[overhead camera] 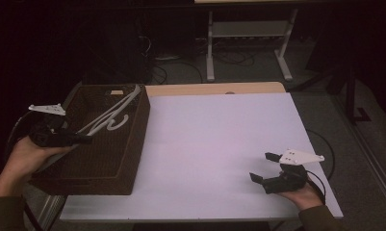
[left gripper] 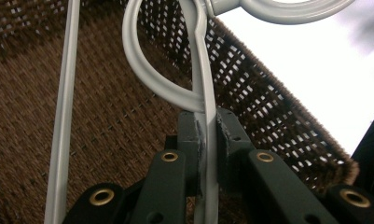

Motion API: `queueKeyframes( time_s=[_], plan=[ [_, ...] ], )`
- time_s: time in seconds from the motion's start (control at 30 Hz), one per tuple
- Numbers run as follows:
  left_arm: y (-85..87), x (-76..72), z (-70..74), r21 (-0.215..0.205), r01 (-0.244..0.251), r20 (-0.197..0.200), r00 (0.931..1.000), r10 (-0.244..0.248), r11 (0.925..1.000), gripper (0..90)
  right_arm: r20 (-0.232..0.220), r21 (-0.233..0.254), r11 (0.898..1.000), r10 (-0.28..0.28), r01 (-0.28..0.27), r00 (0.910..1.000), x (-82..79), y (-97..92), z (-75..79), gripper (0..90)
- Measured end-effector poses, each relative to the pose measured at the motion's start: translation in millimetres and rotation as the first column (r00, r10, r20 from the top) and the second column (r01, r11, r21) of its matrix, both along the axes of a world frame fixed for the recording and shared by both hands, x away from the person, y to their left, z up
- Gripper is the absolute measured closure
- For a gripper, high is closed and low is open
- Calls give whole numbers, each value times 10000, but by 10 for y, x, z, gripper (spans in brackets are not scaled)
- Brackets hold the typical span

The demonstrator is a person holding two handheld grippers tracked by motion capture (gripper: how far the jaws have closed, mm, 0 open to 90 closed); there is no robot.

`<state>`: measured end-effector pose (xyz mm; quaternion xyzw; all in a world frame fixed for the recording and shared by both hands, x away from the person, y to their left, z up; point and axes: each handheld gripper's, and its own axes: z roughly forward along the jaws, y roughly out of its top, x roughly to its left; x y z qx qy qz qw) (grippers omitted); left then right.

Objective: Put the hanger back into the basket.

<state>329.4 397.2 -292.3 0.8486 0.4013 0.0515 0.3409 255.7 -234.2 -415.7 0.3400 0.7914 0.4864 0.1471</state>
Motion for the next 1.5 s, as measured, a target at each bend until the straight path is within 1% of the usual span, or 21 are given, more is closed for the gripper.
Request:
queueKeyframes(
  time_s=[0.07,0.17,0.2,0.33,0.43,0.5,0.53,0.57,0.6,0.77,0.83,0.87,0.9,1.0,1.07,1.13,1.17,1.3,1.4,1.43,1.5],
  plan=[
    [9,15,-26,-61,-17,-131,9999,16,10000,821,13,-4,10000,1,-1,10000,0,-1,0,68],
    [17,29,-44,-29,-27,-229,9997,27,10000,821,14,-9,10000,-5,5,10000,1,-1,0,68],
    [28,38,-67,38,4,-353,9994,-3,10000,821,14,-12,10000,-8,8,10000,1,-1,0,68],
    [44,57,-127,106,-9,-507,9987,14,9999,820,31,-18,10000,-7,7,10000,1,-2,0,68],
    [51,70,-170,58,-1,-530,9986,4,10000,818,27,-24,10000,-12,12,10000,-1,-3,0,69],
    [60,72,-184,78,-39,-414,9991,42,10000,803,45,-25,10000,13,-13,10000,-4,-6,1,68],
    [63,70,-189,10,-128,-368,9992,128,9999,758,47,-24,10000,10,-10,10000,-4,-7,1,69],
    [69,69,-194,75,-139,-300,9994,141,9999,692,46,-26,10000,6,-6,10000,-3,-9,2,69],
    [73,63,-190,28,-248,-226,9994,248,9997,664,46,-25,10000,-5,5,10000,-3,-10,3,69],
    [89,46,-150,-127,-365,89,9993,366,9993,563,100,26,10000,-28,28,9999,-6,-7,12,69],
    [87,43,-145,-165,-381,128,9992,383,9991,524,100,23,10000,-31,30,9999,-6,-8,12,69],
    [87,43,-145,-165,-381,128,9992,383,9991,524,115,20,10000,-19,19,9999,-5,-7,11,69],
    [66,34,-130,-243,-433,345,9984,441,9988,475,116,6,10000,-22,22,9999,-6,-6,14,69],
    [44,26,-112,-610,-509,643,9964,548,9968,405,170,-10,10000,14,-14,9999,0,-4,24,69],
    [13,13,-97,-760,-507,940,9939,577,9958,358,157,6,10000,-12,12,9999,2,-3,38,69],
    [-45,-15,-78,-1104,-643,1274,9888,783,9918,315,233,61,10000,-23,22,9997,12,-4,59,67],
    [-64,-22,-66,-1116,-605,1410,9871,760,9919,279,276,134,9999,-36,32,9996,20,-3,79,67],
    [-179,-58,-27,-1453,-572,1881,9785,844,9877,221,433,369,9993,-124,108,9990,43,5,158,62],
    [-293,-92,9,-1781,-416,2275,9703,823,9831,200,562,605,9979,-250,216,9981,65,7,222,55],
    [-317,-100,20,-1765,-348,2401,9677,773,9837,182,599,682,9974,-255,214,9979,71,12,256,55],
    [-388,-126,41,-1917,-296,2692,9596,815,9810,155,698,698,9974,-250,201,9972,79,24,302,52]
  ],
)
